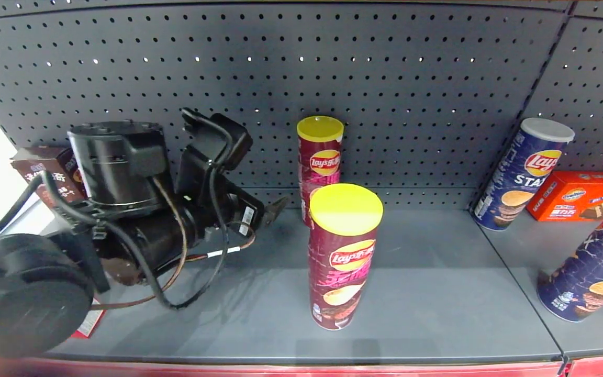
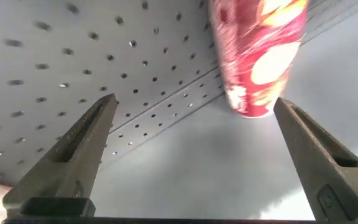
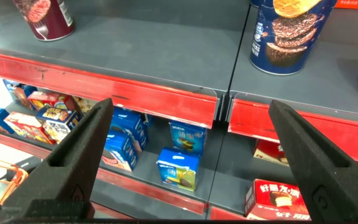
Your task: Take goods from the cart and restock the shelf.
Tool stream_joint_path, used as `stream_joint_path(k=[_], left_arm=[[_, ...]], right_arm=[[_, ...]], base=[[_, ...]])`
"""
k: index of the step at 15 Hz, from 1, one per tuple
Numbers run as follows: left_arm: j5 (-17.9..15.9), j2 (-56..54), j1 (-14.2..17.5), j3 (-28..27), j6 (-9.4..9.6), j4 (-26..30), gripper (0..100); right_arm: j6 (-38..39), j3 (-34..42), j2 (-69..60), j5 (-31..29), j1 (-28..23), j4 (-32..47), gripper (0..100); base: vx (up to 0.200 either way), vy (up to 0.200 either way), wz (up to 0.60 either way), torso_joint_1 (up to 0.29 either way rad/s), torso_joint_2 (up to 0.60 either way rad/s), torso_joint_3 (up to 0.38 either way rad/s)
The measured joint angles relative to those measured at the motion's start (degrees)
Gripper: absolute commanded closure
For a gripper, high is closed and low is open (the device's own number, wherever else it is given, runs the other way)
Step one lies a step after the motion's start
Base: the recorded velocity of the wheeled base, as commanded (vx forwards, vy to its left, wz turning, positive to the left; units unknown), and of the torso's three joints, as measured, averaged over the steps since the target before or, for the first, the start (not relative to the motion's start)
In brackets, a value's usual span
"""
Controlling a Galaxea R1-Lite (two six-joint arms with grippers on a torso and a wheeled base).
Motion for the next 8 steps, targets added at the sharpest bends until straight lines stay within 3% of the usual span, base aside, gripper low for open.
stream_joint_path(k=[4, 8], left_arm=[[-0.17, -10.34, -5.81, 13.68, -2.84, -9.18, 0], [-0.33, -23.66, -11.59, 30.32, -4.05, -11.12, 0]], right_arm=[[0.00, 0.00, 0.00, -0.02, 0.02, 0.00, 0], [0.00, 0.02, 0.00, 0.00, 0.00, 0.00, 0]], base=[[0.000, 0.000, 0.00, 0.000, 0.00, 0.000], [0.000, 0.000, 0.00, 0.000, 0.00, 0.000]])
